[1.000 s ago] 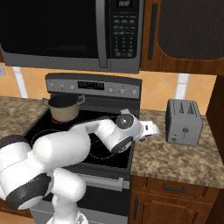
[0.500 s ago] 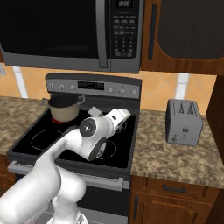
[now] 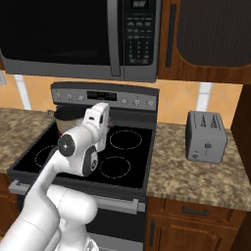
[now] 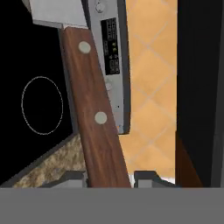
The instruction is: Put the lime and squash in the pot. Retrieve the spatula and lightly stir the vegetables in the pot.
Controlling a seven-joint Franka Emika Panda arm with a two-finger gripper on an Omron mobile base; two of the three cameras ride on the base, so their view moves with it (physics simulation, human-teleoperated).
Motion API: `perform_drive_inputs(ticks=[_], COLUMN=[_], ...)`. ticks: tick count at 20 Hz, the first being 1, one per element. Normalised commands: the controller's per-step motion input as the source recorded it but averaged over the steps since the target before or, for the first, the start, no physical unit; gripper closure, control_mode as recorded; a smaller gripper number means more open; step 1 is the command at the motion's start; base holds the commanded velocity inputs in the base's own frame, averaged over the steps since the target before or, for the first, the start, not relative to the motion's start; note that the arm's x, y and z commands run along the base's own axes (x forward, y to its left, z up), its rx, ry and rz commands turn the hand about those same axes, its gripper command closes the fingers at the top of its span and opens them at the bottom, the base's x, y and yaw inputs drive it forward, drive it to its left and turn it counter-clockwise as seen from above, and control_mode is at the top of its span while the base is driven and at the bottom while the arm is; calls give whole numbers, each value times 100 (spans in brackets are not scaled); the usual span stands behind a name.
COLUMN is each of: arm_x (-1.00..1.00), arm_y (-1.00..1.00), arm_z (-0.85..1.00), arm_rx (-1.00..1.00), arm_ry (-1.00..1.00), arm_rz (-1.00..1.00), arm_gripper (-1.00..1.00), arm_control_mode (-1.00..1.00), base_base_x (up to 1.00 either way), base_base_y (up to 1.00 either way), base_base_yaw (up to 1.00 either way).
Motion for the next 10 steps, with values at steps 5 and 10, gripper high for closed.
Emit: perform_drive_inputs(ticks=[5,10], arm_x=[22,7], arm_y=[100,83], arm_z=[68,27], arm_rx=[-62,-59], arm_ry=[4,2], arm_rz=[-1,0], arm_gripper=[100,100], arm_control_mode=[-100,-100], base_base_x=[0,0], base_base_y=[0,0], base_base_yaw=[0,0])
